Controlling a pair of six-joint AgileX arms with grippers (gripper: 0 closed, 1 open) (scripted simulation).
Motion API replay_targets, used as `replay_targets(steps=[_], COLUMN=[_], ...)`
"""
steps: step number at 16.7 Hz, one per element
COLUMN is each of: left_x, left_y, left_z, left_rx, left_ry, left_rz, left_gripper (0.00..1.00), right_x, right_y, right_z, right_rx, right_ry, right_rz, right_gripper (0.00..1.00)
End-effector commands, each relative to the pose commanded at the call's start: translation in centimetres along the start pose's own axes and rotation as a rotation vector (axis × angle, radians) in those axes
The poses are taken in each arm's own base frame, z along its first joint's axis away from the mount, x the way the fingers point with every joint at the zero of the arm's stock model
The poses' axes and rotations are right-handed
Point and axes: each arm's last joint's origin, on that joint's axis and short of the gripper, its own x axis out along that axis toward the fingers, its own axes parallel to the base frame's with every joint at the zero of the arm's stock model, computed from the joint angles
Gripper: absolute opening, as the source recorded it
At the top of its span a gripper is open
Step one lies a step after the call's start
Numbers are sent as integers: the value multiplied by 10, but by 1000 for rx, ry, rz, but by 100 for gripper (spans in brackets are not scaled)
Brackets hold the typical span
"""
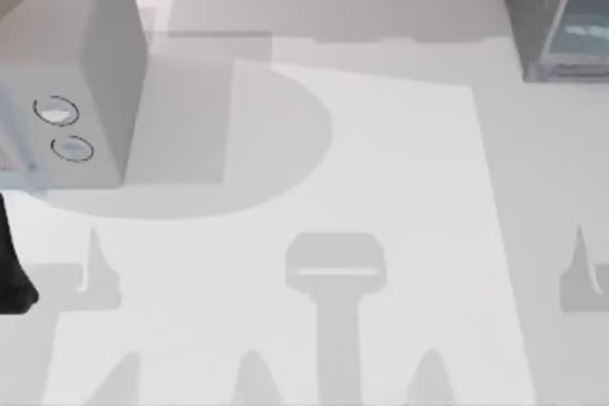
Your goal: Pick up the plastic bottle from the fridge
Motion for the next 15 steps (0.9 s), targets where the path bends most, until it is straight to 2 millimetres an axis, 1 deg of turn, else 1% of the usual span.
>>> replay_targets(steps=[4,7,11,13,15], left_x=[0,0,0,0,0], left_y=[0,0,0,0,0], left_z=[0,0,0,0,0], left_rx=[0,0,0,0,0], left_ry=[0,0,0,0,0], left_rz=[0,0,0,0,0], left_gripper=[100,100,100,100,100], right_x=[2,9,30,45,59], right_y=[-1,-5,-16,-25,-36], right_z=[2,10,20,19,12], right_rx=[-1,-5,-14,-14,-10], right_ry=[-5,-23,-39,-28,-6], right_rz=[0,-1,-5,-6,-7], right_gripper=[100,100,100,100,100])
